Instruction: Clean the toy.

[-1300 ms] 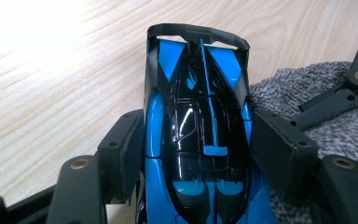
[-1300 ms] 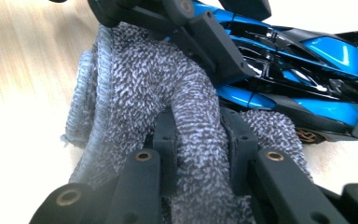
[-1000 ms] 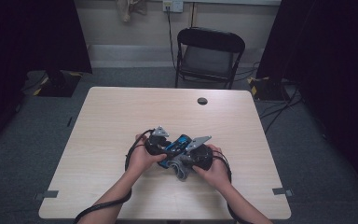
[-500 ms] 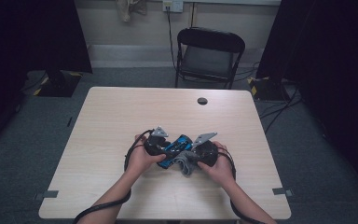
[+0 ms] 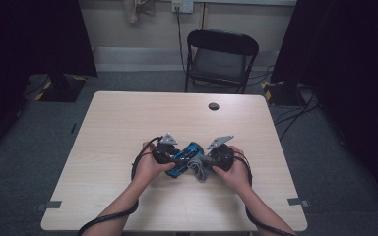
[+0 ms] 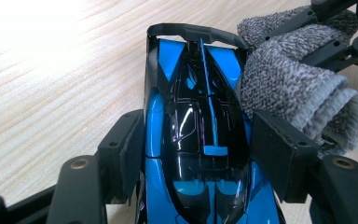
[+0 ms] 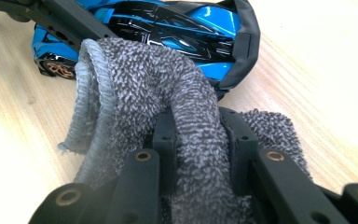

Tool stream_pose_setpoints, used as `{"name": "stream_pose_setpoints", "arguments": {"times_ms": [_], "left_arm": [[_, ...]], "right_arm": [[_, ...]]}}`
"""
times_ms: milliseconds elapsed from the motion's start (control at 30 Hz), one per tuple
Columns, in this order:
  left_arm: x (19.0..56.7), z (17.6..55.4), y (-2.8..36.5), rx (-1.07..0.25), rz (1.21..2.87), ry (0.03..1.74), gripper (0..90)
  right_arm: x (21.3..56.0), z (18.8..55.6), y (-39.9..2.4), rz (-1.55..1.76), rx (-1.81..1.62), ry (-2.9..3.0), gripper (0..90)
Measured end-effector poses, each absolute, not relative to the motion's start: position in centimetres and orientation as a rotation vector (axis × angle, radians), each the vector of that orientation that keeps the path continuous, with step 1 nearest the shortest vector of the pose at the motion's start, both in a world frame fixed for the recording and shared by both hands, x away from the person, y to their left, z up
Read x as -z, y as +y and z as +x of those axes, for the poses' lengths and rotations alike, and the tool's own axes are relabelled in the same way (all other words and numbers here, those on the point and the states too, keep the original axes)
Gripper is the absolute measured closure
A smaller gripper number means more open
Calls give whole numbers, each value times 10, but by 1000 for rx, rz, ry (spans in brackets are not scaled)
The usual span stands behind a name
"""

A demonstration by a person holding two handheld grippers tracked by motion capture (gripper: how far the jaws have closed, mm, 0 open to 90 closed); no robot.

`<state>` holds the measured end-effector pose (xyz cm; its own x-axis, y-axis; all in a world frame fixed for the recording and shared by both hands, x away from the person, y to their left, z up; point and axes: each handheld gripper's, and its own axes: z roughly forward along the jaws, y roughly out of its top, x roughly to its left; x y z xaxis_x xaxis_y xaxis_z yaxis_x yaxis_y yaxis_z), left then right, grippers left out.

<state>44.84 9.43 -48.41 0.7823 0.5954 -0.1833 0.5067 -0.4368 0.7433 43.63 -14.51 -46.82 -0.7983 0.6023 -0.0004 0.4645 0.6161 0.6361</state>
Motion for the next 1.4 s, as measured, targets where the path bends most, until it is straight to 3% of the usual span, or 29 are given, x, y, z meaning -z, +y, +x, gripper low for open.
{"name": "stream_pose_setpoints", "arguments": {"times_ms": [600,867,1400], "left_arm": [[484,447,96,-133,2123,819,364],[484,448,96,-130,2124,817,364],[485,447,96,-132,2102,832,364]], "right_arm": [[466,442,-170,954,-933,2569,712],[452,424,-175,837,-988,2622,718],[462,392,-111,586,-1056,2788,716]]}}
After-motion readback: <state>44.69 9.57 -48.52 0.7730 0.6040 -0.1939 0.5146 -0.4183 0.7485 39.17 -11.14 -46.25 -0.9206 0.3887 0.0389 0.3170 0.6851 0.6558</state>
